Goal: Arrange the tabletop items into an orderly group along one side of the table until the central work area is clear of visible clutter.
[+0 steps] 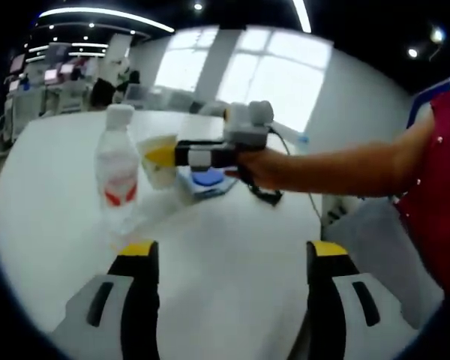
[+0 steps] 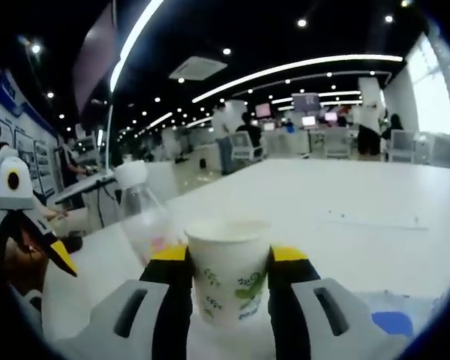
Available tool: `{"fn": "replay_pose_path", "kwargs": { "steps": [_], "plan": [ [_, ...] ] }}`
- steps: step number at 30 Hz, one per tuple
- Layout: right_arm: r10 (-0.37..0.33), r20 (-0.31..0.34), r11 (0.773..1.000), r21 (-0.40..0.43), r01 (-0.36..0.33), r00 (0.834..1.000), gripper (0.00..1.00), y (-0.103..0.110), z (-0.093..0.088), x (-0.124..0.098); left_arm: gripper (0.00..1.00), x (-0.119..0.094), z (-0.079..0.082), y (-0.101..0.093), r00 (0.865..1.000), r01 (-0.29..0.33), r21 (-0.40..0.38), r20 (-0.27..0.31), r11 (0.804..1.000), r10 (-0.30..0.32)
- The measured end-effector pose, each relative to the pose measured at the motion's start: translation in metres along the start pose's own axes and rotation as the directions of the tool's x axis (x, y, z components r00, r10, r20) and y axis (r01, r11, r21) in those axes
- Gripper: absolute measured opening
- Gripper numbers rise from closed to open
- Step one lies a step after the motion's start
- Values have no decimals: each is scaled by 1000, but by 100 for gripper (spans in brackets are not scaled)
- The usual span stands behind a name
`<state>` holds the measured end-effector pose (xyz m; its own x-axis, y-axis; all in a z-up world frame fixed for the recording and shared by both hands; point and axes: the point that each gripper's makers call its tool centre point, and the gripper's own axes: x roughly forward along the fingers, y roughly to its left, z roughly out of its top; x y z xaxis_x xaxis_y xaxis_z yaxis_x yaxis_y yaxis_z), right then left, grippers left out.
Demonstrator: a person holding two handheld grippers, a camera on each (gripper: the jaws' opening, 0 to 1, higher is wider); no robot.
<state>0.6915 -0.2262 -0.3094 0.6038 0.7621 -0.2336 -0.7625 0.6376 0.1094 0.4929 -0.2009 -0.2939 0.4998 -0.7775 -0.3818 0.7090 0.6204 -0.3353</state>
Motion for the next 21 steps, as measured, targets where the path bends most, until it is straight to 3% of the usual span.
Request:
{"fn": "replay_pose_path", "kwargs": {
  "steps": [9, 21],
  "plan": [
    [-2, -40, 1000, -11, 2, 999, 38, 1, -17, 7, 77, 0, -6, 2, 1000, 0, -11, -16, 1000, 0],
    [2, -54, 999, -33, -4, 999, 38, 0, -25, 9, 77, 3, -9, 1, 999, 6, -16, -33, 1000, -6]
  ]
}}
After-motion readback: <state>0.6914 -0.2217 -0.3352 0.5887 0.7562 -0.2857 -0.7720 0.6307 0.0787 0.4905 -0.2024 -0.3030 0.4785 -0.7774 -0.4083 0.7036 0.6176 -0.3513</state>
